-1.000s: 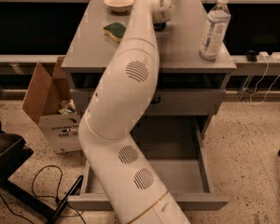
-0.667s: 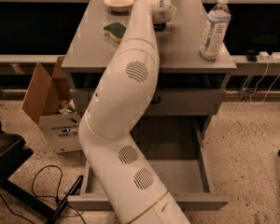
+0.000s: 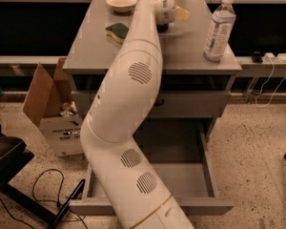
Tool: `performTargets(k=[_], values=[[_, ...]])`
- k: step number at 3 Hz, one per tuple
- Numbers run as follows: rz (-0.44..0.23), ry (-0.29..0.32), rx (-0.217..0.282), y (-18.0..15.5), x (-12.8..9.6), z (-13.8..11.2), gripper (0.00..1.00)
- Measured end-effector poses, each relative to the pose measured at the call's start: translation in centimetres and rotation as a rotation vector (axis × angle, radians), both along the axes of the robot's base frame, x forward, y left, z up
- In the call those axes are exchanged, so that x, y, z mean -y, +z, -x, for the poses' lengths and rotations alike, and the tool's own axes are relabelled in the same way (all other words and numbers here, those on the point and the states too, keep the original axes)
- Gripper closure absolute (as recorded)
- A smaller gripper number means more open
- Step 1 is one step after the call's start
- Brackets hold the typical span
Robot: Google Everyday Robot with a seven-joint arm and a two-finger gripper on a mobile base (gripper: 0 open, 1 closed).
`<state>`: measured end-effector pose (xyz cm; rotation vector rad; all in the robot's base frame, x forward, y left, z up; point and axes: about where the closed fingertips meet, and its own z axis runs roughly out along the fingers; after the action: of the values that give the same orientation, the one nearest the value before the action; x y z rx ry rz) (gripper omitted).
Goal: Pick pepsi can from middle drawer and place on counter
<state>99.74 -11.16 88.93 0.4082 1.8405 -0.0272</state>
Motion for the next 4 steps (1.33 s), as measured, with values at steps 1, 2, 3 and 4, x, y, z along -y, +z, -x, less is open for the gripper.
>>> performTargets(k=[1,2,3,4], values=[[-0.007,0.005,-0.016,-0.3,0.1,0.0,0.0],[-0.026,0.065,-0.062,1.8,1.9,0.8,0.0],[-0.001,0.199,-0.09,6.9,1.8,2.6,0.0],[0.023,0.241,-0.102,7.5,0.7,2.8,0.0]])
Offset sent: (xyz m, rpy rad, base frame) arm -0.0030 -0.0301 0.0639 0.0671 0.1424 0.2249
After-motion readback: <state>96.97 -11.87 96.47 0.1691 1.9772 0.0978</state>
